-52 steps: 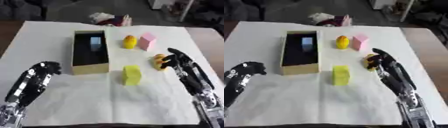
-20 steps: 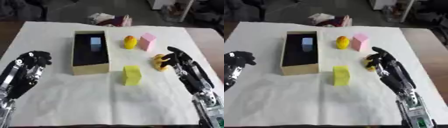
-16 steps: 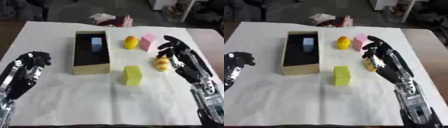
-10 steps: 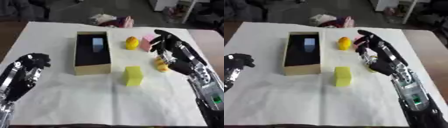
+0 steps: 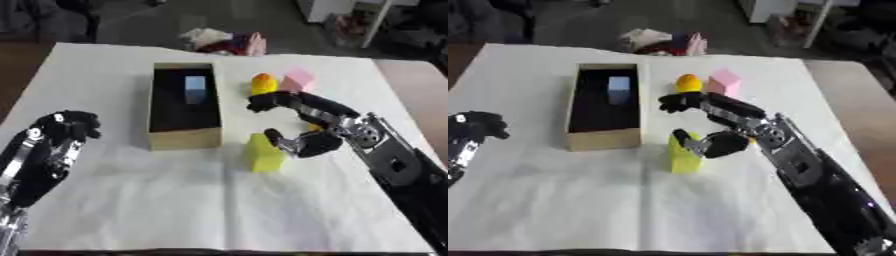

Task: Pick up objects on the table and place them in the box.

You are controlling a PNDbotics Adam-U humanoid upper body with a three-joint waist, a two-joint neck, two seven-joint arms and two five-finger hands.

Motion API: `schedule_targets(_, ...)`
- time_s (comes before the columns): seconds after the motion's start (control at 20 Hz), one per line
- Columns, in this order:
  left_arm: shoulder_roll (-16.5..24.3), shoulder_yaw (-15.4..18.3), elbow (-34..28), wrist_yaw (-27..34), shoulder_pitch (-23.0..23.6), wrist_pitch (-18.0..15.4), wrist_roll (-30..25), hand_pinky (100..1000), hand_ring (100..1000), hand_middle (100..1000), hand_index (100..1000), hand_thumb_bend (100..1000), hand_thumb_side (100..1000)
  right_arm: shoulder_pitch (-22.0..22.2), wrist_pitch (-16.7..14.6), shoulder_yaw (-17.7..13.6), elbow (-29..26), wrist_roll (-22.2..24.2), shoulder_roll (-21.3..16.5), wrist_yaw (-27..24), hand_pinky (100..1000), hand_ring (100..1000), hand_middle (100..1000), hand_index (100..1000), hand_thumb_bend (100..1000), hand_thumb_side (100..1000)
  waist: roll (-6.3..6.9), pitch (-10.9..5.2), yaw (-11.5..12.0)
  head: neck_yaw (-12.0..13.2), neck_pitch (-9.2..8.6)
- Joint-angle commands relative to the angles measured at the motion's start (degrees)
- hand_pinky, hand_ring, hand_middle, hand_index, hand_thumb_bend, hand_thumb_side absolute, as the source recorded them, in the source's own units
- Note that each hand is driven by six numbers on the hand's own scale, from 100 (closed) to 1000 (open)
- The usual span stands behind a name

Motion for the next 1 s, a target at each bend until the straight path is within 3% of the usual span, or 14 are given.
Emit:
schedule_targets(0.05, 0.13, -0.01, -0.52, 0.22, -0.32, -0.07, -0.21, 791, 633, 623, 742, 100, 669, -2.26, -2.99, 1.11, 1.02, 3.01, -2.12, 3.17, 901, 935, 921, 1000, 100, 551, 0.16, -0.82, 0.09, -0.34, 0.27)
schedule_targets(0.2, 0.11, -0.06, -0.46, 0.20, -0.30, -0.08, -0.27, 791, 633, 623, 742, 100, 669, -3.67, -5.67, 1.93, 2.59, 5.76, -2.29, 5.92, 925, 965, 944, 1000, 104, 580, 0.14, -0.88, 0.15, -0.56, 0.27)
schedule_targets(0.3, 0.11, -0.09, -0.45, 0.20, -0.29, -0.09, -0.30, 791, 633, 623, 742, 100, 670, -4.57, -7.25, 2.88, 3.41, 7.62, -2.56, 7.78, 941, 988, 959, 1000, 156, 575, 0.14, -0.89, 0.26, -0.71, 0.27)
schedule_targets(0.55, 0.14, -0.17, -0.36, 0.12, -0.21, -0.06, -0.39, 790, 633, 622, 742, 100, 671, -5.83, -10.65, 5.67, 4.93, 12.35, -3.34, 12.51, 957, 1000, 978, 1000, 215, 479, -0.01, -0.96, 0.39, -0.97, 0.27)
schedule_targets(1.0, 0.09, -0.17, -0.23, 0.04, -0.14, -0.07, -0.37, 789, 632, 622, 742, 100, 673, -5.19, -14.35, 3.87, 3.40, 21.33, -2.66, 21.50, 965, 1000, 984, 1000, 266, 438, -0.15, -1.00, 0.25, -0.99, 0.27)
